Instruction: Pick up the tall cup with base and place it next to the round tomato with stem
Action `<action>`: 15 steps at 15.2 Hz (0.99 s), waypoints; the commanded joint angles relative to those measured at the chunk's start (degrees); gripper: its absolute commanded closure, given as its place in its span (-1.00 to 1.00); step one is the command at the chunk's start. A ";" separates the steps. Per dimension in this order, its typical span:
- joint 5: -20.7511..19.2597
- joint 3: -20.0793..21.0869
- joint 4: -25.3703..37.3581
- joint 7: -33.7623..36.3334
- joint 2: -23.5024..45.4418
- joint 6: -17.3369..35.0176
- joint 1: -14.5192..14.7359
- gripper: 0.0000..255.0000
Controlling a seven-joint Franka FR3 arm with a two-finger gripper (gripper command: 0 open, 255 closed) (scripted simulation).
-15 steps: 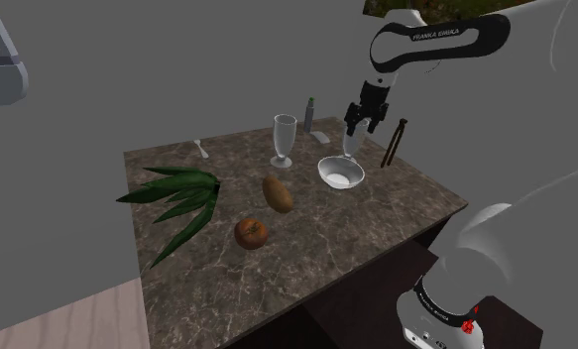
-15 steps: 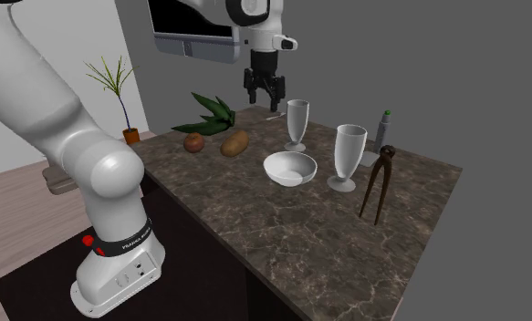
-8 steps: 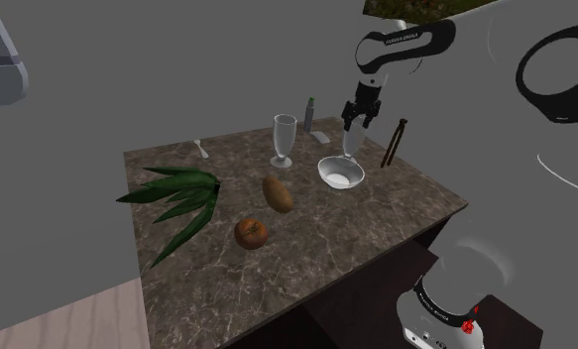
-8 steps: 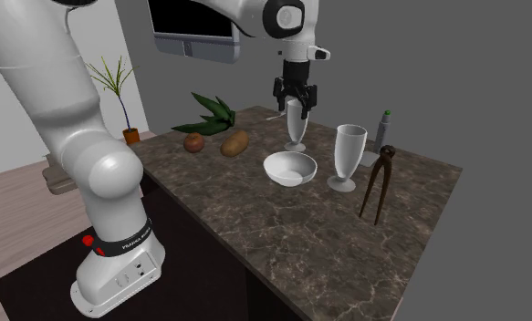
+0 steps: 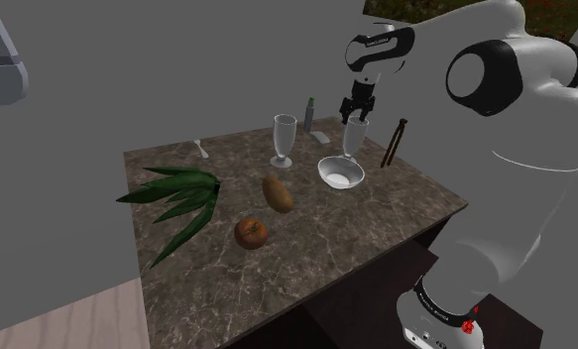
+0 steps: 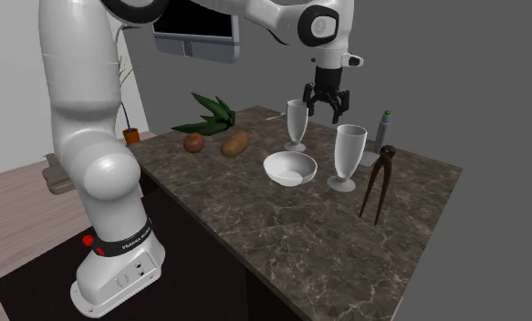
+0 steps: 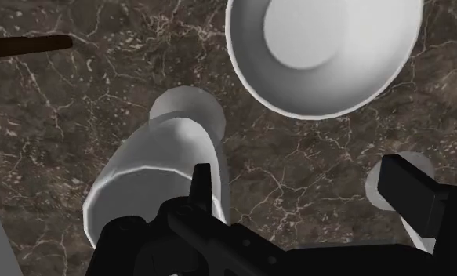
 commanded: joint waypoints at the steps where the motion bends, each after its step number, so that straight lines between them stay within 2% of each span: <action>1: 1.56 -0.23 5.48 -1.87 5.00 -0.74 -1.47 -1.00; 4: 3.57 -0.13 14.50 -3.91 12.23 -2.77 -4.03 -1.00; 11: 4.11 0.22 10.78 -4.31 13.40 2.04 -4.00 -1.00; 15: 4.17 0.25 10.51 -4.35 13.52 2.42 -4.00 -1.00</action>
